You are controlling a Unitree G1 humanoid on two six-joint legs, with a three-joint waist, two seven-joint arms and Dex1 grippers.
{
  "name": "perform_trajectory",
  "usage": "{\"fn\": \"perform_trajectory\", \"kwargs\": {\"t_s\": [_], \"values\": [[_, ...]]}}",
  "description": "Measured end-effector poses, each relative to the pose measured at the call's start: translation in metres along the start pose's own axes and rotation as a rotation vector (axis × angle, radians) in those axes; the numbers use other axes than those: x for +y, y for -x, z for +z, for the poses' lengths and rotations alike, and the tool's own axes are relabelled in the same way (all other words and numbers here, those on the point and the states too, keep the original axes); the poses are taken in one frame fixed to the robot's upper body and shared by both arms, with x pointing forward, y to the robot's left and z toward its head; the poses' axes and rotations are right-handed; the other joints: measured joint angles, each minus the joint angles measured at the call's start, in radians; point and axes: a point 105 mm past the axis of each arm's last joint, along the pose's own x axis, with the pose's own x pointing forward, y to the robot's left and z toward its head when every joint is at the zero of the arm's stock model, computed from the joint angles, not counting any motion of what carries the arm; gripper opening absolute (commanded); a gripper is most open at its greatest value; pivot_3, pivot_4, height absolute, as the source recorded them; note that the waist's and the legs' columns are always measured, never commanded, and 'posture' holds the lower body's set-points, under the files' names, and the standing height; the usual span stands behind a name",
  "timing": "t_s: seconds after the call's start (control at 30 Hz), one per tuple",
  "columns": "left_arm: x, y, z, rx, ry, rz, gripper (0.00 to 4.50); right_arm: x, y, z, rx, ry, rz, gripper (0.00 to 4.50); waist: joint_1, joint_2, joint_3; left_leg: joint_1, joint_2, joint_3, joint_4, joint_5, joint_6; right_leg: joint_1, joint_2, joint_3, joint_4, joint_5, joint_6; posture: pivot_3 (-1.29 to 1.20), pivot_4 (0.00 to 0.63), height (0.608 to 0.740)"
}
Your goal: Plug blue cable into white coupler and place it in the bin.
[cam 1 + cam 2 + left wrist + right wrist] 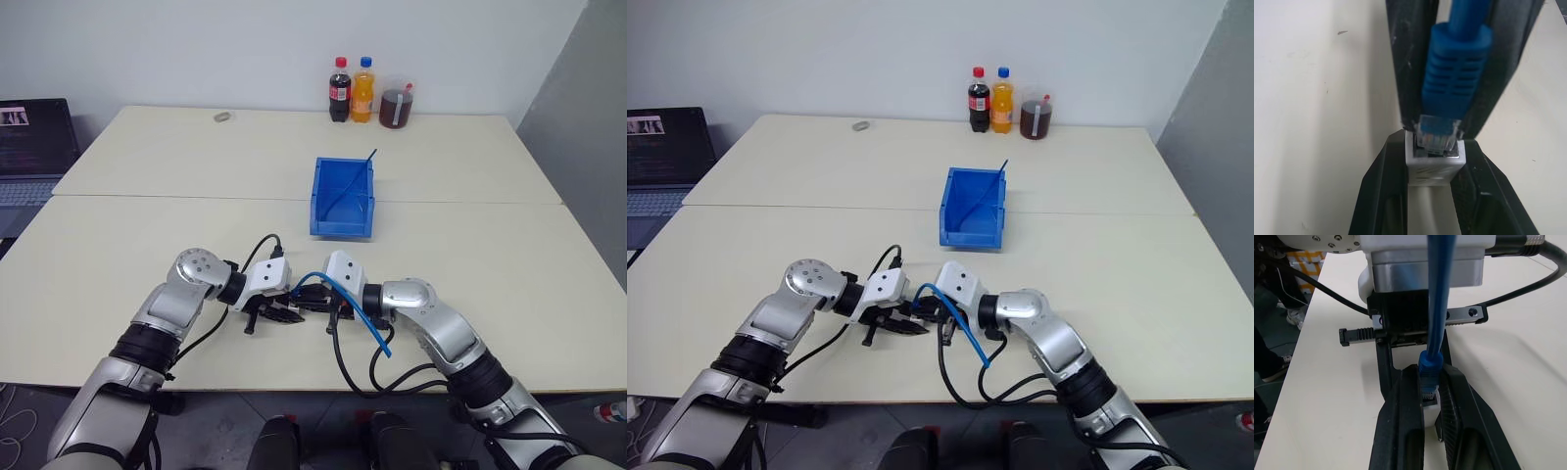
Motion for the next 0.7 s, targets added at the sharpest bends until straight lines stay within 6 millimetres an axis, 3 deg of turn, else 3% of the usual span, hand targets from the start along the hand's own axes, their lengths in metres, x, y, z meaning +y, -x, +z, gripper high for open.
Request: {"fn": "perform_trajectory", "kwargs": {"t_s": [0.7], "values": [[-0.0002,-0.0024,-0.0042,-0.005,0.003,-0.001,0.81,-0.0004,-0.0058,-0.0082,0.066,0.054,0.101,0.16,0.0,0.005,-0.012,0.001,0.0,0.0,0.0,0.0,0.0,0.001,0.0,0.0,0.0,0.0,0.0,0.0,0.15,0.74]]}}
